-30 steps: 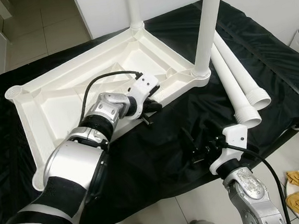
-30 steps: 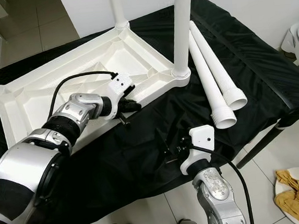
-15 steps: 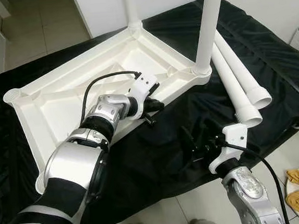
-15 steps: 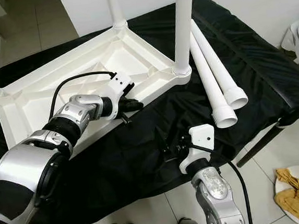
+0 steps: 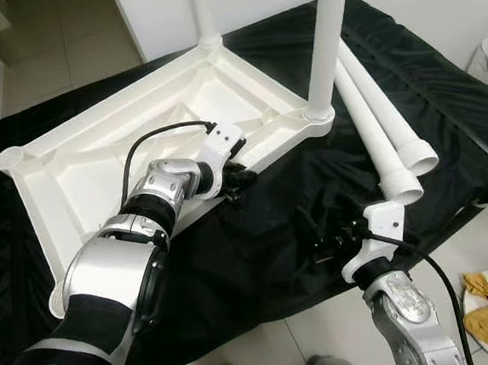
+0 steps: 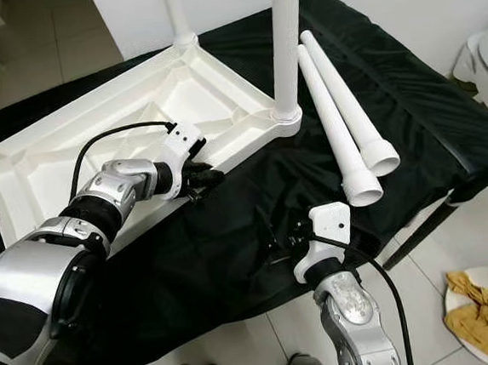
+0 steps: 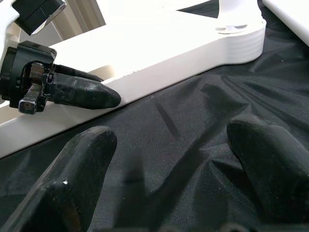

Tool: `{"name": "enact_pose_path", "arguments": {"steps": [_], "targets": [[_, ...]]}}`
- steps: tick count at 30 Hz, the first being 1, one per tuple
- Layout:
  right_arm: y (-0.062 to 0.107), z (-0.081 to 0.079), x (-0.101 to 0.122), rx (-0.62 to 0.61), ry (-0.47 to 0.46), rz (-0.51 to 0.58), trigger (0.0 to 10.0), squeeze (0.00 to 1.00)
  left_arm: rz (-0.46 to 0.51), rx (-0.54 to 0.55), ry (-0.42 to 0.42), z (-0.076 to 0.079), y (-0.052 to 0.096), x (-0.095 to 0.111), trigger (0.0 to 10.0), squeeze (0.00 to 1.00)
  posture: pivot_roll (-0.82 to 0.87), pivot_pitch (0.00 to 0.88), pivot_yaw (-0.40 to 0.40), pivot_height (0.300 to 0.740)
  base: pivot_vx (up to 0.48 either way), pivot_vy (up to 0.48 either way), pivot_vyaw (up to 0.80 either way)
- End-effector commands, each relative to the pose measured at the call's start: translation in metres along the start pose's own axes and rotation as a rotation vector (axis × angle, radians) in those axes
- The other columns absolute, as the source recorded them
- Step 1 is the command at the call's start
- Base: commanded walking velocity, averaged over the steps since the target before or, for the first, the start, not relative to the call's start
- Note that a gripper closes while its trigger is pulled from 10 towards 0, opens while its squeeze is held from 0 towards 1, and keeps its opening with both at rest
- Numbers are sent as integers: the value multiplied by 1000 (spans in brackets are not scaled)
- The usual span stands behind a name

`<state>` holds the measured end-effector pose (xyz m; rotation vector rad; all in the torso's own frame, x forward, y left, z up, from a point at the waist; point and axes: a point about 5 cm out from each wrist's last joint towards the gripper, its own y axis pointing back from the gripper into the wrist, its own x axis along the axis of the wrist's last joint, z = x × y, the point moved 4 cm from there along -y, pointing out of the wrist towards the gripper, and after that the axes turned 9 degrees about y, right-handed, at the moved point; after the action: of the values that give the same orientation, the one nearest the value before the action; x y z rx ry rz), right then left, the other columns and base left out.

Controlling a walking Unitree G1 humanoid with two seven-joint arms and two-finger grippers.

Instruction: Building children table

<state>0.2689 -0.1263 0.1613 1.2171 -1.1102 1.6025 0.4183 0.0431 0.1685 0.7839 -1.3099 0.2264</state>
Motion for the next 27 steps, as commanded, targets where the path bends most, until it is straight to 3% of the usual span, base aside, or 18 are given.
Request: {"name": "enact_pose_path", "arguments": {"steps": [1,12,14,16,17,19,24,25,27], "targets": [[0,-4,-5,14,-5,-14,10000,0,65,695,-16,-57,20,-1,10000,0,-196,162,149,740,0,0,0],[-1,-6,-5,19,-8,-12,10000,0,148,702,11,-64,30,25,10000,0,-189,152,148,740,0,0,0],[-1,-7,-6,20,-9,-11,10000,0,188,666,13,-64,33,36,10000,0,-188,148,147,740,0,0,0],[-3,-8,-6,25,-11,-7,10000,0,272,489,-4,-50,33,56,10000,0,-172,137,138,740,0,0,0],[-3,-8,-6,25,-11,-7,10000,0,272,489,-4,-50,33,56,10000,0,-172,137,138,740,0,0,0],[-6,-8,-6,32,-10,-3,10000,0,332,371,-47,-34,35,68,10000,0,-166,134,135,740,0,0,0],[-10,-7,-6,41,-6,2,10000,0,373,349,-26,-31,45,73,10000,0,-143,127,119,740,0,0,0],[-12,-7,-6,46,-7,5,10000,0,408,376,-17,-33,53,77,10000,0,-134,123,112,740,0,0,0],[-12,-7,-6,46,-7,5,10000,0,408,376,-17,-33,53,77,10000,0,-134,123,112,740,0,0,0]]}}
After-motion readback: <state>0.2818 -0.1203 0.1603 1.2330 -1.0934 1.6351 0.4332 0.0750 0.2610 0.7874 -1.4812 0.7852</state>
